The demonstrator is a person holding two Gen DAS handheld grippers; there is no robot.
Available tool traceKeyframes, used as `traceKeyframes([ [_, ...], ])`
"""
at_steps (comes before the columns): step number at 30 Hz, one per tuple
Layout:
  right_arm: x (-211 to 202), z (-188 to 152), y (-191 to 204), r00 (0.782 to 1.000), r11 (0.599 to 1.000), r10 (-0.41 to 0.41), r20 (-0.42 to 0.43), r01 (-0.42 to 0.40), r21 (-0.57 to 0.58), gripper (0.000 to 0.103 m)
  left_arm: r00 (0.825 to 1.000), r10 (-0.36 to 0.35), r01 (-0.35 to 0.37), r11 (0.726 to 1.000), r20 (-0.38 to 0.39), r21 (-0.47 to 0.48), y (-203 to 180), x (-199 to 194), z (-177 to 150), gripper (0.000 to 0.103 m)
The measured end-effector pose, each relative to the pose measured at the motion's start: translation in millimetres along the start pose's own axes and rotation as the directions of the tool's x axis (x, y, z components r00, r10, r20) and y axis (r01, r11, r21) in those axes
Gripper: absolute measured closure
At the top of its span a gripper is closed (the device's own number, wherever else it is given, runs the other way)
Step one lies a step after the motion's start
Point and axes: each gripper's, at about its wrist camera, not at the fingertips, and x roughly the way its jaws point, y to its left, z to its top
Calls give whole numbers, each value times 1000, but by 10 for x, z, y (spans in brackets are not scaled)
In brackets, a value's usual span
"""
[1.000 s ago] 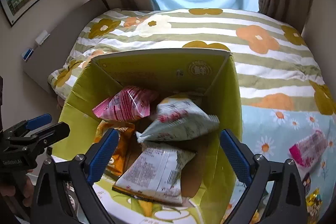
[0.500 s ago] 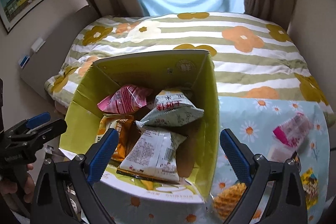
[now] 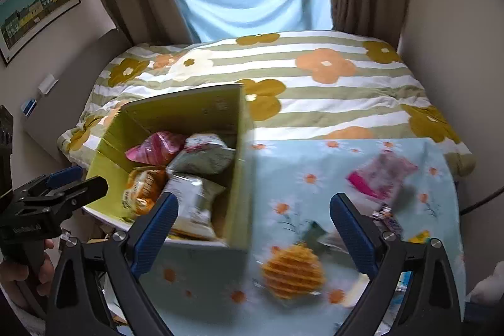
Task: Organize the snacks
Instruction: 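Move both open tools back from the box to the remaining snacks, then grasp the waffle packet with the left tool while the right tool grasps the blue-white chip bag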
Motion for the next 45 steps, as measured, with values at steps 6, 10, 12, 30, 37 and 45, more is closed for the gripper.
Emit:
traceKeyframes([
  [6,-311,-238,-580,1000,1000,10,4,-10,14,7,1000,-14,14,1000,-20,1,-674,52,-290,1],
  [10,-483,-392,-930,1000,1000,28,8,-27,-11,7,999,-8,9,1000,-49,7,-1124,148,-526,1],
  [12,-514,-450,-1066,999,999,36,5,-36,-22,7,998,-2,3,1000,-56,5,-1292,188,-647,1],
  [30,-92,-1062,-1753,979,969,123,-160,-154,-193,7,976,164,-104,932,-145,348,-2058,1013,-1345,1],
  [37,224,-1166,-1763,966,955,128,-225,-181,-233,7,968,173,-71,885,-182,460,-2034,1504,-1325,1],
  [45,543,-1223,-1741,943,920,138,-303,-236,-314,7,963,121,19,861,-242,508,-1971,1827,-1268,1],
])
